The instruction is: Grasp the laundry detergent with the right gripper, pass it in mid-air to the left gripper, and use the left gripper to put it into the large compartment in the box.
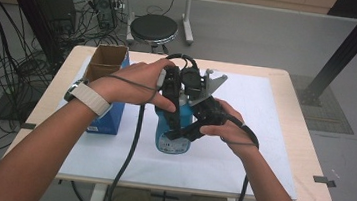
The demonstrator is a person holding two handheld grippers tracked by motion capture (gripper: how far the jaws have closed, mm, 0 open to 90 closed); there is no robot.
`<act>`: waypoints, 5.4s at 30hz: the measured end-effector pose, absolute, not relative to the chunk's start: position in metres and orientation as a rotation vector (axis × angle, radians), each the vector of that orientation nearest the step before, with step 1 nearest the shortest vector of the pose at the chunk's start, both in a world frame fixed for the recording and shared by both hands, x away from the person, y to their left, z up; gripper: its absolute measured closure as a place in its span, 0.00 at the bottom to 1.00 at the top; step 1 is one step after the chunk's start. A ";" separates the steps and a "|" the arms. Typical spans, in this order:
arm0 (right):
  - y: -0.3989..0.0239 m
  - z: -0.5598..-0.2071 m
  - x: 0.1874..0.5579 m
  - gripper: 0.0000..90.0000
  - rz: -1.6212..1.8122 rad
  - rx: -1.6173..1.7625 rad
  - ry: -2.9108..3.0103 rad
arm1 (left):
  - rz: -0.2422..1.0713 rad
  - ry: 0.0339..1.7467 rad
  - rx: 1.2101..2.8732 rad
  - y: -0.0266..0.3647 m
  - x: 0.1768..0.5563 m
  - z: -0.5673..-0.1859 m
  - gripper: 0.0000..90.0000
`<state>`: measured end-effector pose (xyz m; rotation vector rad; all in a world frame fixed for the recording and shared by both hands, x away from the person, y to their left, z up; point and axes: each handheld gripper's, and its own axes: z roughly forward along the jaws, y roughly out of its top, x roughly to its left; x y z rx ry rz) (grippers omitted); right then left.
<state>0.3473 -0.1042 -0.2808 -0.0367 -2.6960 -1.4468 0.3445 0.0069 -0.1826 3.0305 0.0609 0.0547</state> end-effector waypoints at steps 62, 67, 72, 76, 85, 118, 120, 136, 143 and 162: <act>-0.099 -0.285 0.348 0.48 -1.441 0.006 -2.707 | -0.084 0.073 2.998 0.015 0.348 -0.190 0.43; -0.098 -0.286 0.349 0.48 -1.435 0.000 -2.706 | -0.090 0.074 2.996 0.016 0.349 -0.191 0.43; -0.098 -0.286 0.349 0.48 -1.433 0.002 -2.708 | -0.087 0.074 2.992 0.016 0.349 -0.192 0.43; -0.099 -0.286 0.349 0.48 -1.431 0.002 -2.709 | -0.091 0.075 2.990 0.017 0.350 -0.191 0.43; -0.097 -0.286 0.349 0.48 -1.429 0.003 -2.711 | -0.088 0.083 2.985 0.018 0.349 -0.192 0.43; -0.095 -0.285 0.349 0.48 -1.402 -0.009 -2.689 | -0.095 0.096 2.967 0.022 0.351 -0.193 0.43; -0.095 -0.285 0.350 0.48 -1.405 -0.007 -2.701 | -0.094 0.097 2.967 0.022 0.351 -0.193 0.43; -0.094 -0.287 0.350 0.48 -1.420 0.021 -2.708 | -0.099 0.102 2.957 0.024 0.351 -0.194 0.43; -0.094 -0.287 0.349 0.48 -1.412 0.020 -2.712 | -0.098 0.101 2.955 0.024 0.350 -0.195 0.43; -0.095 -0.287 0.349 0.48 -1.415 0.016 -2.715 | -0.099 0.110 2.952 0.024 0.350 -0.195 0.43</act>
